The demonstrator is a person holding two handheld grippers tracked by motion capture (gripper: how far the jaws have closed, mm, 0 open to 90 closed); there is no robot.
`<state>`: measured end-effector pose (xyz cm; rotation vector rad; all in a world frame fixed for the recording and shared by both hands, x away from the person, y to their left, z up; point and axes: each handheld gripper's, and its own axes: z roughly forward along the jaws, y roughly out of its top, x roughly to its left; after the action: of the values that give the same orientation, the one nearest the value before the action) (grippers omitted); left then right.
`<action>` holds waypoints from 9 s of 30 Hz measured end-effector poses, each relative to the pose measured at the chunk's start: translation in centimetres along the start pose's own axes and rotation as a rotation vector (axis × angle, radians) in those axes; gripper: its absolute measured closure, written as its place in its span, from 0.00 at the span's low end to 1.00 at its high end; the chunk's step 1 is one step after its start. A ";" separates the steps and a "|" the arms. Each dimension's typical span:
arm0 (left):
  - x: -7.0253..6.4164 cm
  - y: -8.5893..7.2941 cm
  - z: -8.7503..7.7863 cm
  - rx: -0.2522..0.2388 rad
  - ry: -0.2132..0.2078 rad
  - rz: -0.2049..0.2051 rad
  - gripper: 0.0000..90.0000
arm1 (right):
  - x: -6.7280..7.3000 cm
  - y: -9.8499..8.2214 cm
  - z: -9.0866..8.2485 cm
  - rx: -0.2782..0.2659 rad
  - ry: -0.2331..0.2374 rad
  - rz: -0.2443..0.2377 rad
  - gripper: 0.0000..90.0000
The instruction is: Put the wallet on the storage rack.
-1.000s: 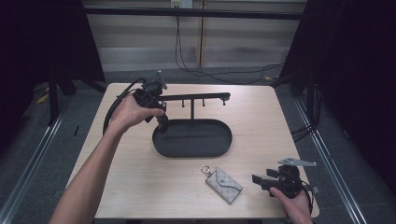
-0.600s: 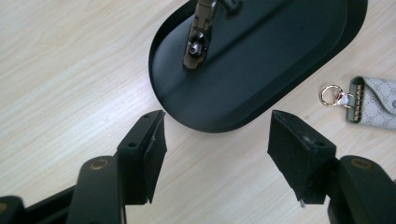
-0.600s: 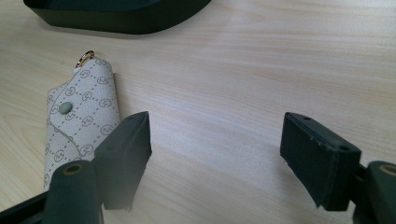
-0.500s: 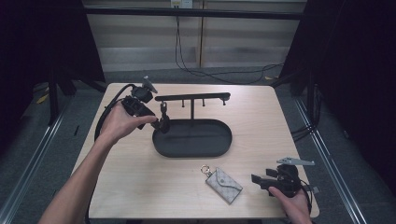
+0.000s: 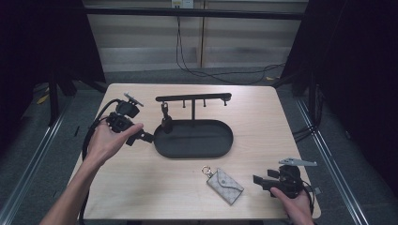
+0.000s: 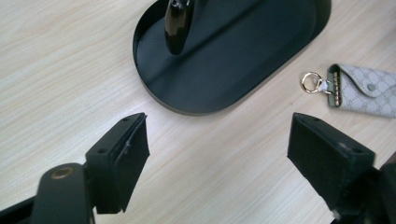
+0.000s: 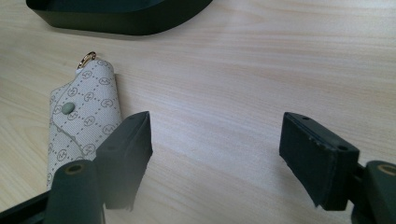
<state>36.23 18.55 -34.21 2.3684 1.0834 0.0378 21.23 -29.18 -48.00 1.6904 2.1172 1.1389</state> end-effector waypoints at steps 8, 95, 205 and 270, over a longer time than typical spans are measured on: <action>0.6 -4.7 1.0 -0.027 -0.028 0.011 0.22 | 0.0 0.0 -0.3 -0.015 0.035 -0.011 0.25; -2.3 -17.7 6.2 -0.186 -0.121 -0.001 0.24 | 8.7 7.1 8.4 0.794 0.080 -0.289 0.75; -2.2 -17.8 6.1 -0.204 -0.160 -0.007 0.23 | 8.7 21.1 5.4 0.606 -0.072 -0.185 0.93; -2.2 -17.9 6.1 -0.188 -0.150 -0.003 0.23 | 4.7 17.7 13.2 0.342 0.074 0.144 0.92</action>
<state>23.76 23.86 -47.55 2.1647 0.9682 -0.0377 40.56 -18.38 -43.75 2.0029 2.3792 0.9276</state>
